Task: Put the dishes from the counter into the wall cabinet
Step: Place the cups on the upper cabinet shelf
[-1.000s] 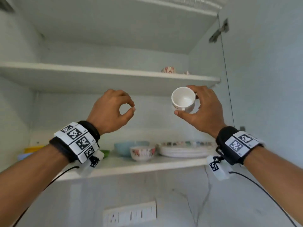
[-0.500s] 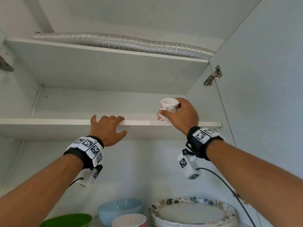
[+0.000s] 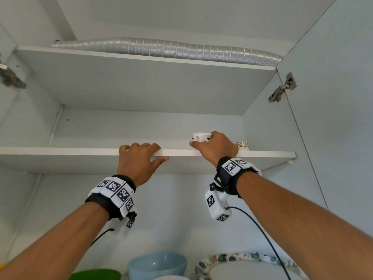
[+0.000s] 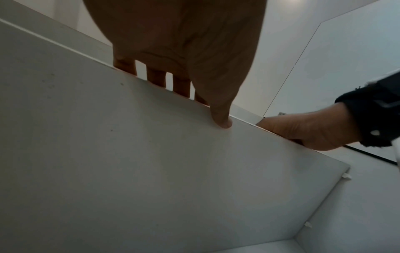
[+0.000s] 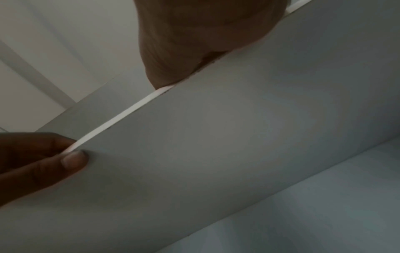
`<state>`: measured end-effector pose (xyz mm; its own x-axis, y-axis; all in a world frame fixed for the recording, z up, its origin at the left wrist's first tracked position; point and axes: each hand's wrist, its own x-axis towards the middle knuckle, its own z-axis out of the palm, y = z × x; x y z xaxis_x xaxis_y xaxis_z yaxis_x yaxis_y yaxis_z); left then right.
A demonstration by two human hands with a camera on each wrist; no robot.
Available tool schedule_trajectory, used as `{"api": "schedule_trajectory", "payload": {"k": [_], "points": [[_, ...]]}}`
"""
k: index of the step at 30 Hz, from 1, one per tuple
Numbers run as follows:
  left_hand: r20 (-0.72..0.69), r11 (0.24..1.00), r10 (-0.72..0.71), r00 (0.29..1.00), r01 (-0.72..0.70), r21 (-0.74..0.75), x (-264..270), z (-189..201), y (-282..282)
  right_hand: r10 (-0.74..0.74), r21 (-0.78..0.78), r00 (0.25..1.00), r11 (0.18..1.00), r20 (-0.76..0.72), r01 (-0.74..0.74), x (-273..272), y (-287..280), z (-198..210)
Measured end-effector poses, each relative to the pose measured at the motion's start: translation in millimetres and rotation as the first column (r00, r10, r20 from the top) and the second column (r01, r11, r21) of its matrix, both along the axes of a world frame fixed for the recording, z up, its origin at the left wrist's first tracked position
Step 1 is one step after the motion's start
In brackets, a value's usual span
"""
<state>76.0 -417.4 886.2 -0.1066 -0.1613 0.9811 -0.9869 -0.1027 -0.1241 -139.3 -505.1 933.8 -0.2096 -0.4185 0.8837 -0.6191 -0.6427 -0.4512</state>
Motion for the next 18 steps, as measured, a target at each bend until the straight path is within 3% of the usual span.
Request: {"api": "schedule_trajectory", "payload": {"k": [12,15,18], "points": [[-0.016,0.995,-0.066,0.998,0.065,-0.077,0.7,-0.4,-2.7,-0.039,0.193,0.989,0.979,-0.144,0.067,-0.8,3.2,9.5],[-0.016,0.994,-0.074,0.997,0.073,-0.082,1.1,-1.0,-4.4,-0.028,0.093,0.996,0.995,-0.083,0.036,0.7,1.3,3.3],[-0.013,0.993,-0.082,0.997,0.080,-0.087,1.2,-1.0,-5.5,-0.045,-0.125,0.999,0.991,0.002,0.045,0.4,0.9,-6.6]]}}
